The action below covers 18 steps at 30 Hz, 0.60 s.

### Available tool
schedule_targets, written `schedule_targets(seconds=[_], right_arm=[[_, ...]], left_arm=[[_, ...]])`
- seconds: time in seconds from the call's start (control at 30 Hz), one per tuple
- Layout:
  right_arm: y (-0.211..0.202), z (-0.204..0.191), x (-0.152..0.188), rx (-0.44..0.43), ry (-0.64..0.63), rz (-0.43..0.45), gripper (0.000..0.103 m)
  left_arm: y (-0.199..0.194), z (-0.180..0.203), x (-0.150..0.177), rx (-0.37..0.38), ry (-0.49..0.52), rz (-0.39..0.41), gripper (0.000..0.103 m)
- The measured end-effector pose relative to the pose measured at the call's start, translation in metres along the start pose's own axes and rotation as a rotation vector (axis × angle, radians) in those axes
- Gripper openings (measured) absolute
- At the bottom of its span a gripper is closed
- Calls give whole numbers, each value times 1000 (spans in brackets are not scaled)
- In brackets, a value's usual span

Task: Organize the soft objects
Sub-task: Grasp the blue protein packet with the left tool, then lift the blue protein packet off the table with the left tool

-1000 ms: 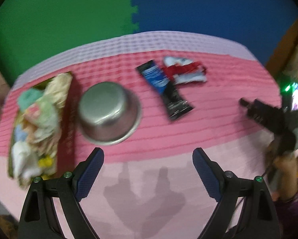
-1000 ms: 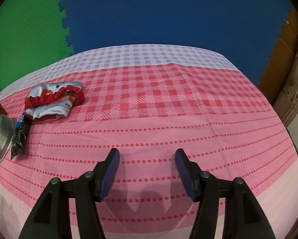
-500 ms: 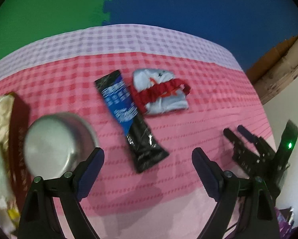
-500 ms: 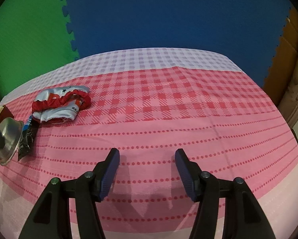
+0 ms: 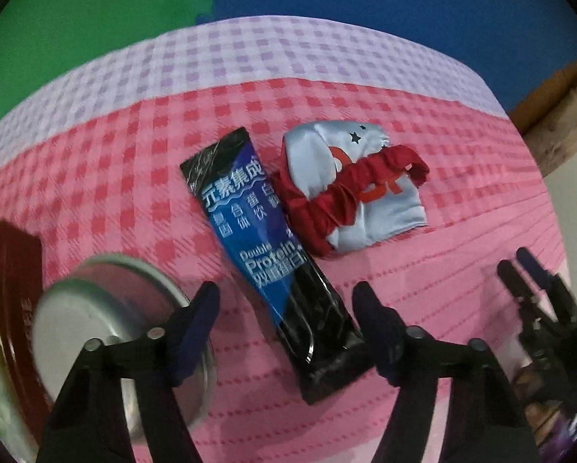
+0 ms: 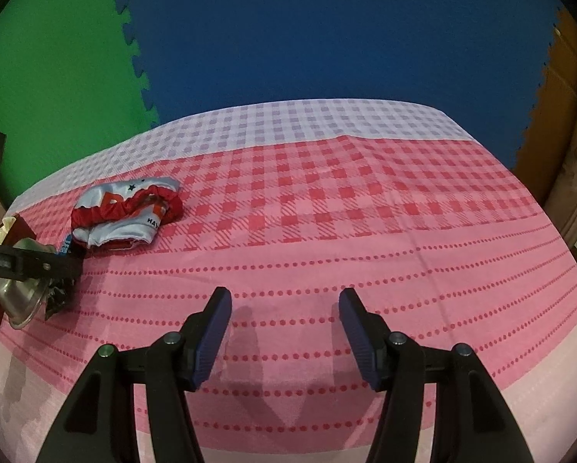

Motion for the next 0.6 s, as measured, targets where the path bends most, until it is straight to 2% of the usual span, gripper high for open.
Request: schedule_targets(seconds=[0.17,0.2,0.23,0.37,0.47,0.53,0.6], right_arm=[[-2,4,-2,-8,27,20,59],[-3,5,-3,-9,34,26,59],[-3,6,-3,-10,38,28,59],[-4,7,-4,-9,48,37,59],[-5,7,-4,-11,53,41,59],[-5,9,-6,-16,62,49,59],[-5,12,-7,-13,72,50,59]], left_arm=[[8,4,-11,-14,63,25,55],[9,5,-13,-1,67,27,48],[12,5,-15,18,59,20,43],[12,1,-17,26,61,42,37],[5,0,-14,17,41,76,25],[-3,-1,-7,-8,19,92,24],[-13,3,4,7,-1,108,24]])
Point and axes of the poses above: each gripper's, at about its wrist camera, not at the fingertips, and y roughly the way its jaws point, z to its right, x to its underside, the point moved 6 cm from there along y, roughly the way its jaws point, and after that the axes turned 5 degrees about y, right-handed, at the moved point
